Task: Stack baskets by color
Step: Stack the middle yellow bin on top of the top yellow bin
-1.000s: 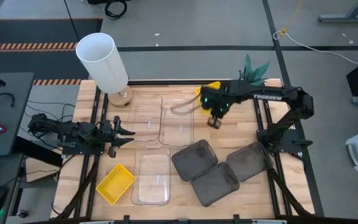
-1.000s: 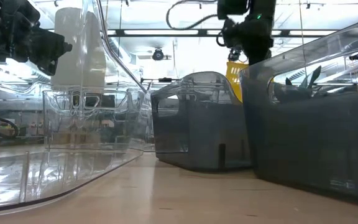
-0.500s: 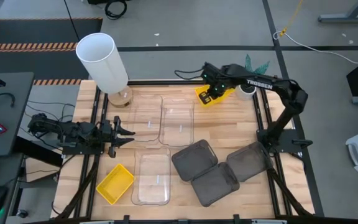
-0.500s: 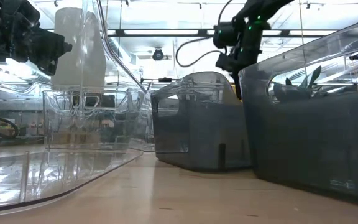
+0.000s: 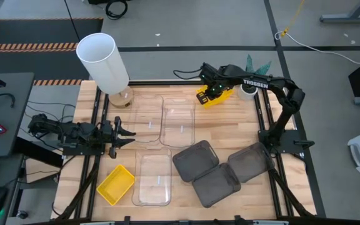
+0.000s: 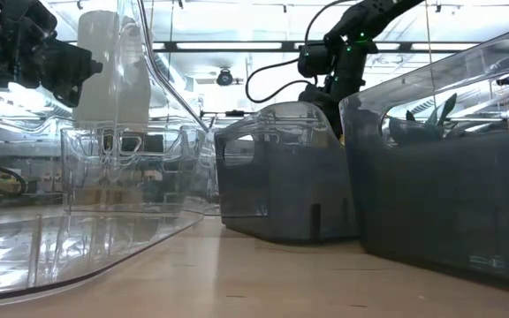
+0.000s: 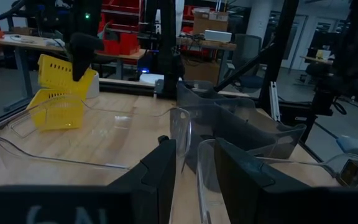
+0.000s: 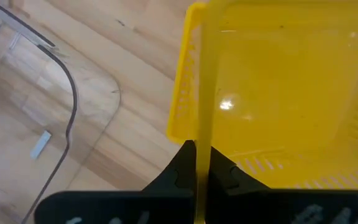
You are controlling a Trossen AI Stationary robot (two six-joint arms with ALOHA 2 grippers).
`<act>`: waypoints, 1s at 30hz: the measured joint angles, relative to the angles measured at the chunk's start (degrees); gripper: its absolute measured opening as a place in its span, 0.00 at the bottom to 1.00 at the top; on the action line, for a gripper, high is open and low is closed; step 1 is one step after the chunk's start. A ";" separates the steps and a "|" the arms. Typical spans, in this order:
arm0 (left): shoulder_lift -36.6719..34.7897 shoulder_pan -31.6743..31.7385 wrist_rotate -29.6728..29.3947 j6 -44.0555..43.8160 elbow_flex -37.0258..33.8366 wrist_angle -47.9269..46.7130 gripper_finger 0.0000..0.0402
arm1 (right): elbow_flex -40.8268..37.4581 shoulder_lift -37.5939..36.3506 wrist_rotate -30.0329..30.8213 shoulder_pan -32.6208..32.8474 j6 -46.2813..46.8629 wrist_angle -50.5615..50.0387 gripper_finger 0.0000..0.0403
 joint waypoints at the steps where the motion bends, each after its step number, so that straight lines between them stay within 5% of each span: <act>1: 0.00 0.01 0.00 0.00 0.00 0.00 0.29 | 0.00 0.00 0.01 -0.01 0.02 0.05 0.02; 16: 0.00 0.01 0.00 0.00 0.00 0.01 0.29 | -2.91 0.00 1.03 -0.95 0.95 2.03 0.02; 30: 0.00 0.01 0.00 0.00 0.00 0.00 0.29 | -3.10 -0.02 2.12 -1.00 -3.22 -4.09 0.20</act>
